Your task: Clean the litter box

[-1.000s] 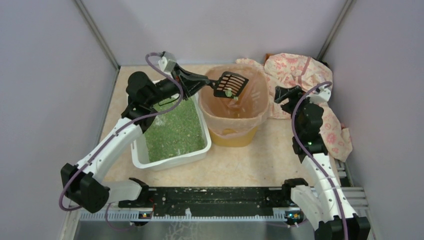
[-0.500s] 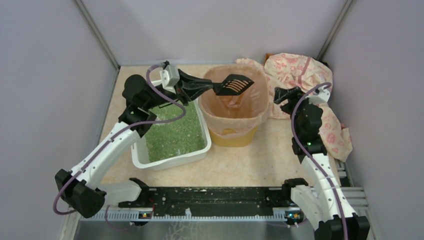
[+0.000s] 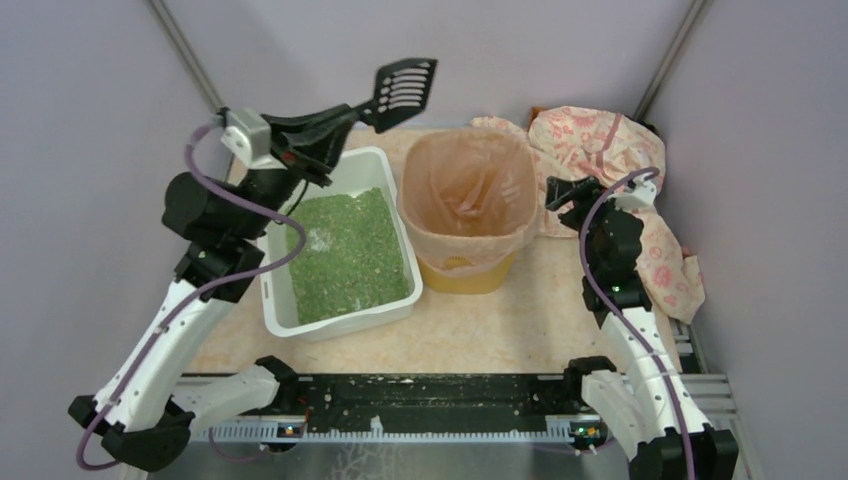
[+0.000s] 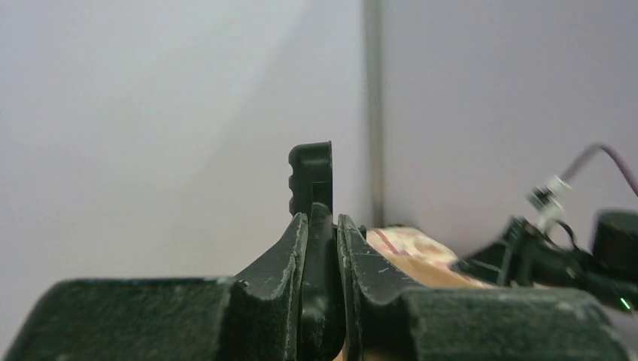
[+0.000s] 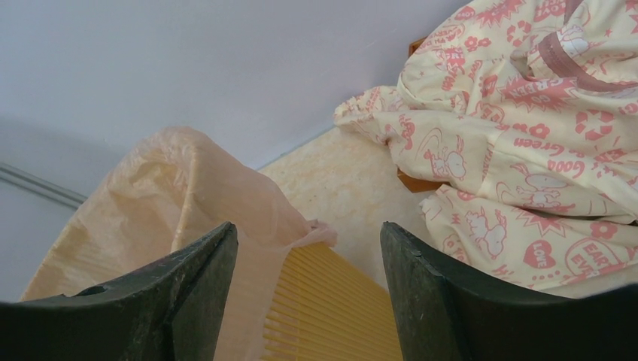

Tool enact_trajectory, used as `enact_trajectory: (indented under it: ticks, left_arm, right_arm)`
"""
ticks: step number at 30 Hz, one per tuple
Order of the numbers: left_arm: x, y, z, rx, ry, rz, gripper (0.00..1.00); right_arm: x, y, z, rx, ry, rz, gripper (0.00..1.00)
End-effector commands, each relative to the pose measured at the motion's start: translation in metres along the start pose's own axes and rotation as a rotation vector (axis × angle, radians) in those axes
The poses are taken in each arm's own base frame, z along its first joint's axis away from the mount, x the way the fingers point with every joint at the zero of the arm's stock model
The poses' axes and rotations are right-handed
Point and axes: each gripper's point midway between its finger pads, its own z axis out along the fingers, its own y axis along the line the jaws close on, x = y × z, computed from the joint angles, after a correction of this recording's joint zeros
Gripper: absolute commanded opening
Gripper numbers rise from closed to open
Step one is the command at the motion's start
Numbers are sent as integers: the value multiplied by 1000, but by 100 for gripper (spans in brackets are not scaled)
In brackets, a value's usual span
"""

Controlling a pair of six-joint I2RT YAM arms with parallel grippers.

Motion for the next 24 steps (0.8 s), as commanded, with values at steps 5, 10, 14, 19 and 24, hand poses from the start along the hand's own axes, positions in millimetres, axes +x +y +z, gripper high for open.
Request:
enact_trajectory:
  ticks: [5, 10, 14, 19, 24]
  left_arm:
    - [-11, 113, -97, -826, 261, -23, 0]
    - [18, 119, -164, -1032, 376, -51, 0]
    - [47, 114, -205, -1135, 523, -71, 0]
    - [102, 103, -246, -1198, 746, -61, 0]
    - [147, 85, -272, -1200, 880, -128, 0]
  right_arm:
    - [-7, 9, 3, -50, -38, 13, 70]
    - [6, 5, 7, -54, -3, 25, 70]
    - [14, -1, 8, -47, 8, 22, 70]
    - [28, -6, 9, -49, 41, 30, 70]
    - [34, -10, 10, -41, 55, 24, 70]
